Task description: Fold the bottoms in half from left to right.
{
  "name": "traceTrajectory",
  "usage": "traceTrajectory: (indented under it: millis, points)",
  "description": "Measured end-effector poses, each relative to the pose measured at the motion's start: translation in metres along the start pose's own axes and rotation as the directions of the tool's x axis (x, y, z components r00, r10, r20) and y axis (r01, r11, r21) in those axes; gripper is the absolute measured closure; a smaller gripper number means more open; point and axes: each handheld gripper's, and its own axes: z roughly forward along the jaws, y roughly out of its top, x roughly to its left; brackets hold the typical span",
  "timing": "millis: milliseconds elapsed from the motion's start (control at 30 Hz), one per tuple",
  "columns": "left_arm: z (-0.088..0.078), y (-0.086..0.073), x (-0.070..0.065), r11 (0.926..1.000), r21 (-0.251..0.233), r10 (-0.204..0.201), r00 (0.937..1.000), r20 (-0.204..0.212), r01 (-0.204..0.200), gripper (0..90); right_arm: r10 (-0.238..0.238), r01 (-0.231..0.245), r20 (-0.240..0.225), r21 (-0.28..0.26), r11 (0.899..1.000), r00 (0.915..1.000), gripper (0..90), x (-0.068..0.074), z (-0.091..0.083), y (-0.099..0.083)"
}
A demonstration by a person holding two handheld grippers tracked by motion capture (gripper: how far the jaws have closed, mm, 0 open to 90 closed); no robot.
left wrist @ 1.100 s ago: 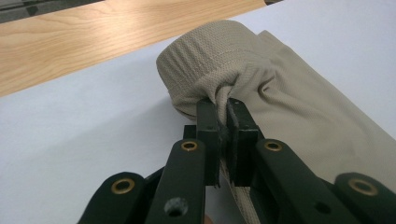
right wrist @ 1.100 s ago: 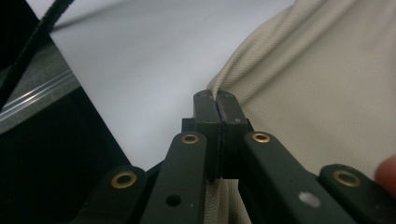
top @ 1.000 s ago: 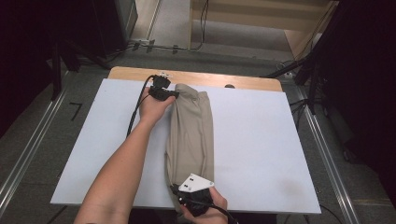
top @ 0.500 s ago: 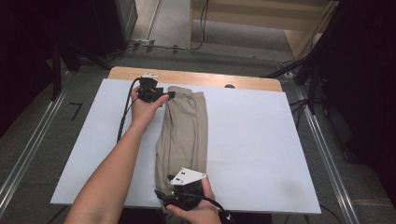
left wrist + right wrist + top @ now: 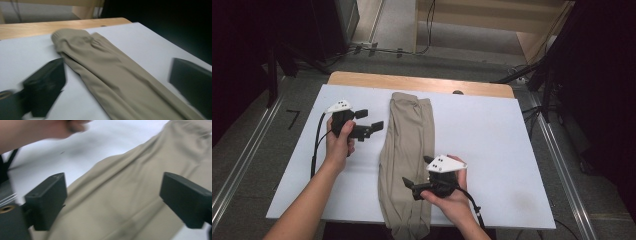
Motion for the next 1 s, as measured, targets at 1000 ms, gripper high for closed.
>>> traceTrajectory:
  millis: [1000]
  points:
    - [-0.132, -0.112, -0.025, 0.9992, 0.004, 0.041, 0.9933, -0.108, -0.041, 0.0, 0.173, -0.201, 0.229, 0.103, 0.974, 0.9580, 29.4, -0.138, 0.117, 0.055]
